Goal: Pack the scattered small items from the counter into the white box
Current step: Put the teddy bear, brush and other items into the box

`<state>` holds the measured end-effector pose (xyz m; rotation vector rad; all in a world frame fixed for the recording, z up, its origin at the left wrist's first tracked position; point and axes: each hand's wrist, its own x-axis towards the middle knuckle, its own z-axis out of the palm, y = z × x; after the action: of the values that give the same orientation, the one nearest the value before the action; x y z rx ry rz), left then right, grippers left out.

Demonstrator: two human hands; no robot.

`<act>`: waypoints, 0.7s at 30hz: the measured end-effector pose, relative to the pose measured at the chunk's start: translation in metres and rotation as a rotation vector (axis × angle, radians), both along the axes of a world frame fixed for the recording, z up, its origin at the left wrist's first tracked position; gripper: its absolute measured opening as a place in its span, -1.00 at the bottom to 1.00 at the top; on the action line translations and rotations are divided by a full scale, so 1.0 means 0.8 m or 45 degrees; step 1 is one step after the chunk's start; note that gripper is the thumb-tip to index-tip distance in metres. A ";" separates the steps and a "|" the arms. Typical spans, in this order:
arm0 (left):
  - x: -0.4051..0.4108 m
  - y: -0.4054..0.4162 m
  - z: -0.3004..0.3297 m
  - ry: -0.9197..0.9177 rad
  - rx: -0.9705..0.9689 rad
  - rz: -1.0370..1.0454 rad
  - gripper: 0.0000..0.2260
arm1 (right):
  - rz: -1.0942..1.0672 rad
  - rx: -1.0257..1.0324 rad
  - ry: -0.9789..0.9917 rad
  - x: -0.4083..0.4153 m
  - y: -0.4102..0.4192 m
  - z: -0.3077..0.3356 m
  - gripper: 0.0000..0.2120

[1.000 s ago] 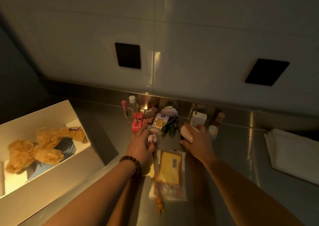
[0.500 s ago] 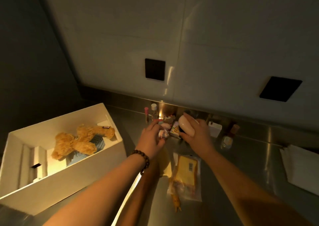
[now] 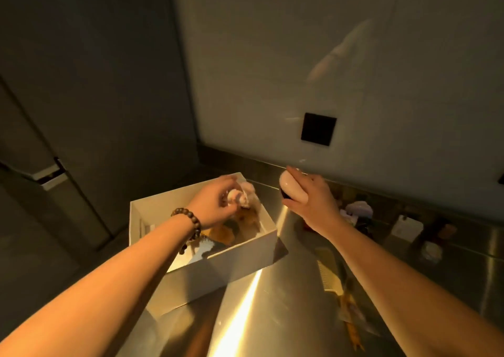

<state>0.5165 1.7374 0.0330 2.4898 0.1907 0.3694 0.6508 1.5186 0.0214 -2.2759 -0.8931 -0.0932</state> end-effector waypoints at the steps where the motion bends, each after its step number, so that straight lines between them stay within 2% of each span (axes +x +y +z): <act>1: -0.004 0.006 -0.005 0.081 -0.017 -0.059 -0.77 | 0.022 0.019 0.018 -0.004 0.010 0.000 -0.29; 4: -0.007 0.011 -0.022 0.306 -0.117 -0.215 -0.76 | 0.078 0.027 0.086 -0.014 0.035 -0.001 -0.29; 9: -0.005 0.005 -0.055 0.526 -0.156 -0.398 -0.76 | 0.110 -0.003 0.112 -0.024 0.054 -0.003 -0.28; 12: -0.003 0.020 -0.056 0.419 -0.207 -0.312 -0.72 | 0.121 -0.011 0.119 -0.025 0.062 0.000 -0.29; 13: -0.001 0.030 -0.055 0.343 -0.164 -0.227 -0.72 | 0.122 -0.018 0.123 -0.025 0.065 0.001 -0.29; 15: 0.004 0.052 -0.058 0.267 0.086 -0.070 -0.68 | 0.126 -0.037 0.126 -0.025 0.073 0.003 -0.30; 17: 0.006 0.072 -0.070 0.417 0.317 0.017 -0.54 | 0.144 -0.037 0.131 -0.026 0.083 0.004 -0.31; 19: 0.005 0.085 -0.086 0.636 0.322 0.042 -0.39 | 0.171 -0.009 0.159 -0.027 0.095 0.004 -0.31; 21: 0.003 0.091 -0.104 0.710 0.290 0.010 -0.33 | 0.197 0.010 0.181 -0.028 0.107 0.002 -0.30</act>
<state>0.5191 1.8103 -0.0503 2.7634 0.3991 -0.3299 0.6280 1.6045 0.0228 -2.1675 -0.9867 0.1318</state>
